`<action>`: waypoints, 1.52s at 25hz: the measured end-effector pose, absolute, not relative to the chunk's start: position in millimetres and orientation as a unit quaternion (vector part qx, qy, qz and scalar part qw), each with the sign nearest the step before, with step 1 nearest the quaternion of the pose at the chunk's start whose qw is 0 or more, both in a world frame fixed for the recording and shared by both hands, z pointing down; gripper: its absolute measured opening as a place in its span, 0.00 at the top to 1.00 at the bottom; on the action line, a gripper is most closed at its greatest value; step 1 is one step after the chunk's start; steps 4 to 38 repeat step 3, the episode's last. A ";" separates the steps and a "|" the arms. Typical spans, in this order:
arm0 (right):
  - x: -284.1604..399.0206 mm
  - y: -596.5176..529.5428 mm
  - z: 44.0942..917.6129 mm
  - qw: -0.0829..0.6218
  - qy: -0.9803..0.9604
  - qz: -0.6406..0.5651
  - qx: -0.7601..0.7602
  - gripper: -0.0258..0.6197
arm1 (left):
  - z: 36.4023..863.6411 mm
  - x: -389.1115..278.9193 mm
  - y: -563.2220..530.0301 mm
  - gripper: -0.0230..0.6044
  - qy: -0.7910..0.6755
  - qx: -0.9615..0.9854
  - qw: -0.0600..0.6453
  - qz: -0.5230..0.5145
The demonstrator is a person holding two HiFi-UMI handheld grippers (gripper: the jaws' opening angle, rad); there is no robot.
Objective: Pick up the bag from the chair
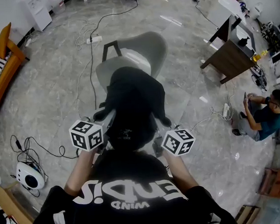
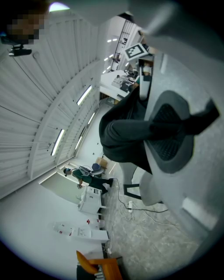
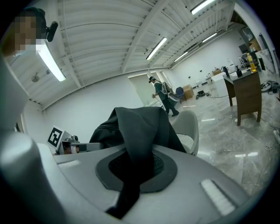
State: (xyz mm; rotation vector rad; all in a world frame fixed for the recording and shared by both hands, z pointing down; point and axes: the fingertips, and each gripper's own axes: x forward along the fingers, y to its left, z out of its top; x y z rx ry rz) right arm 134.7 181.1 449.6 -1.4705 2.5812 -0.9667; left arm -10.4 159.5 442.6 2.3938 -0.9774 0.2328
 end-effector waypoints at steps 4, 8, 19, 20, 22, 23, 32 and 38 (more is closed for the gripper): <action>134.6 181.5 450.9 0.010 0.825 -0.311 -0.471 0.95 | 444.4 -10.3 160.7 0.92 -0.363 0.888 0.270 0.088; 134.6 181.5 450.9 0.010 0.825 -0.311 -0.471 0.95 | 444.4 -10.3 160.7 0.92 -0.363 0.888 0.270 0.088; 134.6 181.5 450.9 0.010 0.825 -0.311 -0.471 0.95 | 444.4 -10.3 160.7 0.92 -0.363 0.888 0.270 0.088; 134.6 181.5 450.9 0.010 0.825 -0.311 -0.471 0.95 | 444.4 -10.3 160.7 0.92 -0.363 0.888 0.270 0.088; 134.6 181.5 450.9 0.010 0.825 -0.311 -0.471 0.95 | 444.4 -10.3 160.7 0.92 -0.363 0.888 0.270 0.088; 134.6 181.5 450.9 0.010 0.825 -0.311 -0.471 0.95 | 444.4 -10.3 160.7 0.92 -0.363 0.888 0.270 0.088; 134.6 181.5 450.9 0.010 0.825 -0.311 -0.471 0.95 | 444.4 -10.3 160.7 0.92 -0.363 0.888 0.270 0.088; 134.6 181.5 450.9 0.010 0.825 -0.311 -0.471 0.95 | 444.4 -10.3 160.7 0.92 -0.363 0.888 0.270 0.088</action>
